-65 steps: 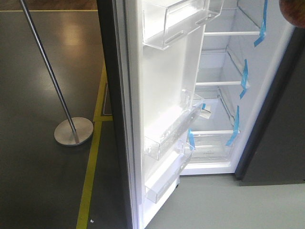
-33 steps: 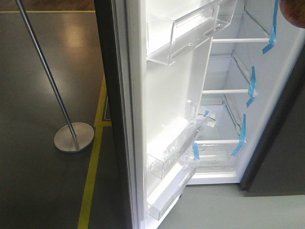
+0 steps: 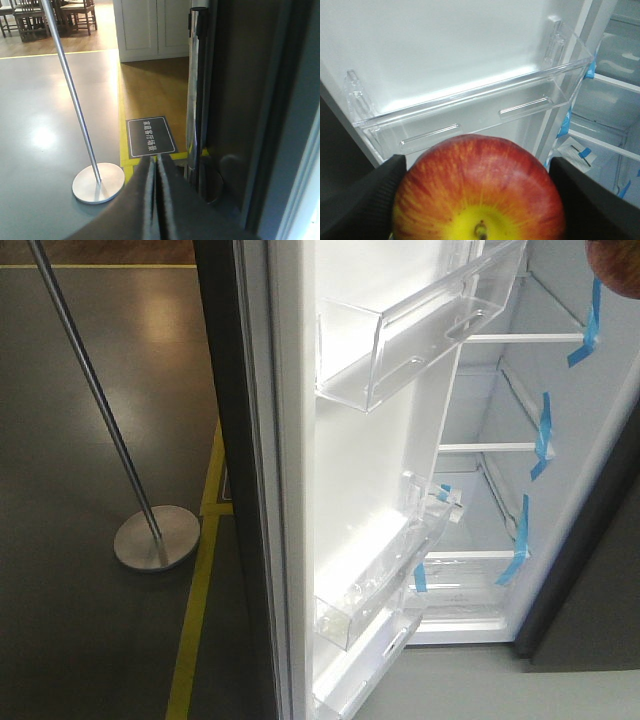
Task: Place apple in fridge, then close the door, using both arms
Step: 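Move the right gripper with the apple above the upper door bin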
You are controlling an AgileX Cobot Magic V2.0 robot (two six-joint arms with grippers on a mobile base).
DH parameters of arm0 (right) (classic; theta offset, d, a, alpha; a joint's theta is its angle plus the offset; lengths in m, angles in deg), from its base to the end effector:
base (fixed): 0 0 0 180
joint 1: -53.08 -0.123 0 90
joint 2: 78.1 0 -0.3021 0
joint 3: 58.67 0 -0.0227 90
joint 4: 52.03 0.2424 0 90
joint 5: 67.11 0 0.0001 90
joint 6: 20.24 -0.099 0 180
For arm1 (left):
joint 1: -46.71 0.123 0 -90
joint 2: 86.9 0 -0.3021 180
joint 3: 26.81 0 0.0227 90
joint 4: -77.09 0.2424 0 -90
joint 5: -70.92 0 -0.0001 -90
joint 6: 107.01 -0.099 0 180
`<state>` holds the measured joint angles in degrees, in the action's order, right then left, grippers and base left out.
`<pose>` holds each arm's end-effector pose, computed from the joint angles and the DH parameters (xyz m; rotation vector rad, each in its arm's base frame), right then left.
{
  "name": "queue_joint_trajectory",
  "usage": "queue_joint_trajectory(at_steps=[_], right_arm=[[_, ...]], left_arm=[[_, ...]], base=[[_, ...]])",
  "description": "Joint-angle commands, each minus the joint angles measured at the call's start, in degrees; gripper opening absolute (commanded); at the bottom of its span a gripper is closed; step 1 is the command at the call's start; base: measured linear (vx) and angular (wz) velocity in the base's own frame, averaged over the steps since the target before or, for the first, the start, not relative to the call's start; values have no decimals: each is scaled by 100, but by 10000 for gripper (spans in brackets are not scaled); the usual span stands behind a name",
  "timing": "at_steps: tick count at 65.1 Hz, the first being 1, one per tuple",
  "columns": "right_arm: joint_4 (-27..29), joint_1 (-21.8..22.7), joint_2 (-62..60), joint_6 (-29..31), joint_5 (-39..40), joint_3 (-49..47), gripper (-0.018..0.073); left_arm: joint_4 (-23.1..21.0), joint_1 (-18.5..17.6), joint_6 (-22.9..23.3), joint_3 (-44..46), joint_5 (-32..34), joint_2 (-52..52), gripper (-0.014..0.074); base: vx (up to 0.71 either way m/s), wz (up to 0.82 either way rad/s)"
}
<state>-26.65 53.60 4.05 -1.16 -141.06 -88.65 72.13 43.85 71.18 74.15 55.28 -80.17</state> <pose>0.2109 0.0389 0.5377 -0.4436 2.0849 0.3362 0.0369 -0.0042 0.1793 0.0152 1.7698 -0.0943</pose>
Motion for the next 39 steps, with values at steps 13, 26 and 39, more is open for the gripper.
queue_joint_trajectory(at_steps=[13, 26, 39], right_arm=[[145, 15, -116, 57, 37, -170, 104], [145, 15, -116, 57, 37, -170, 104], [145, 15, -116, 57, 37, -170, 104]], left_arm=[[-59, 12, 5, 103, 396, -93, -7], [-59, 12, 5, 103, 396, -93, -7], [-59, 12, 5, 103, 396, -93, -7]], base=[[9, 2], [8, 2], [7, 2]])
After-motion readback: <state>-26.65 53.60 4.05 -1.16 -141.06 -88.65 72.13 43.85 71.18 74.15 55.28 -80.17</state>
